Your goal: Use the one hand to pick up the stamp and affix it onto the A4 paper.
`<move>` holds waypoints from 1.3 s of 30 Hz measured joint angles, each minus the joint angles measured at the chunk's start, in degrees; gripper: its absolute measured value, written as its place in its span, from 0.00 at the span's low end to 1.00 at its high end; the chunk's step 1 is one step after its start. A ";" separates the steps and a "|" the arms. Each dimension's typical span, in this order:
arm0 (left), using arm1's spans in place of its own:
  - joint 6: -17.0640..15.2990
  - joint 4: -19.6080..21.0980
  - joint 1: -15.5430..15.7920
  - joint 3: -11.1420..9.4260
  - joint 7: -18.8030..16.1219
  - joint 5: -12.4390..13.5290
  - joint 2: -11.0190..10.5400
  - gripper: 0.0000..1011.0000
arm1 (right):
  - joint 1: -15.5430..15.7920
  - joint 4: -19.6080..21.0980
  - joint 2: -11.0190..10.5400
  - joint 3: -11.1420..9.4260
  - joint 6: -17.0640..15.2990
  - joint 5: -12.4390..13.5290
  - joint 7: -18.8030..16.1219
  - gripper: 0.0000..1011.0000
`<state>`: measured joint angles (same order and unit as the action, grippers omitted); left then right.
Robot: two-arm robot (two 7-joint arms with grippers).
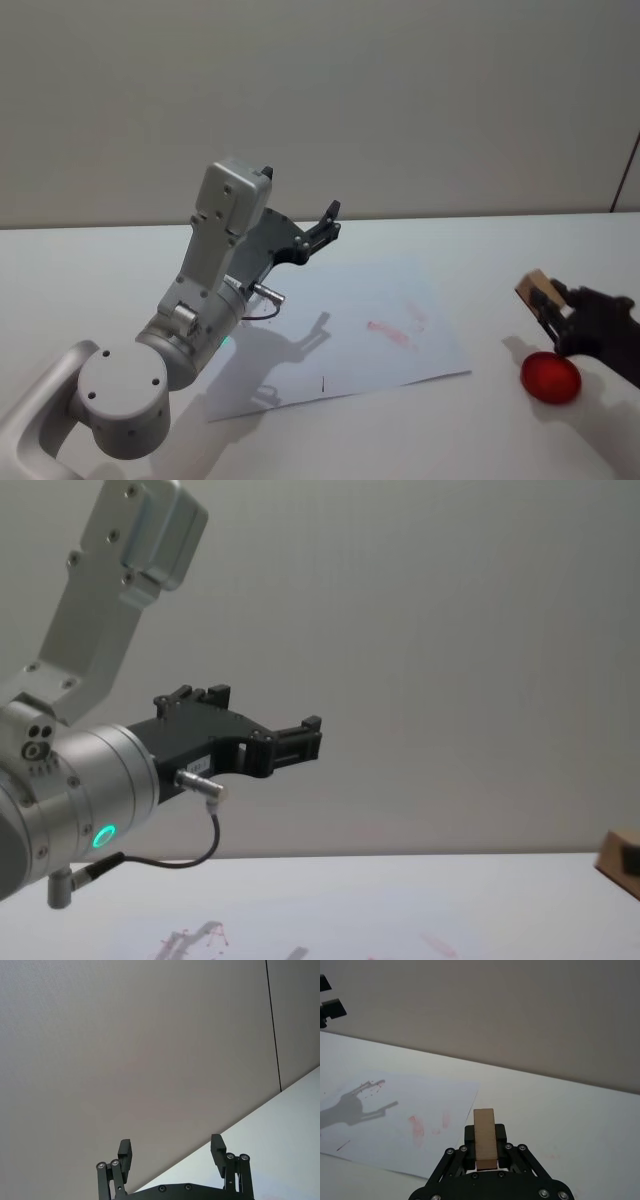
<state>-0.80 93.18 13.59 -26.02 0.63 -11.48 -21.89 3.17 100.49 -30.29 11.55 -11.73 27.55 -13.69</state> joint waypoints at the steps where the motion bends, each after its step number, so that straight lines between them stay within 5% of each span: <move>1: 0.00 0.00 0.00 0.00 0.00 0.00 0.00 0.99 | 0.36 0.31 -0.23 -0.10 -0.19 0.30 0.22 0.21; 18: 0.00 0.00 0.00 0.00 0.00 0.00 0.00 0.99 | 6.27 3.20 -4.59 -1.64 -4.09 2.38 3.02 0.21; 39: 0.00 0.00 0.00 0.00 0.00 0.00 0.00 0.99 | 2.58 -1.44 -2.80 -0.11 -7.09 -2.14 -0.85 0.21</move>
<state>-0.79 93.18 13.59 -26.02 0.63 -11.48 -21.89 5.75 99.05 -33.10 11.44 -18.83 25.41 -14.54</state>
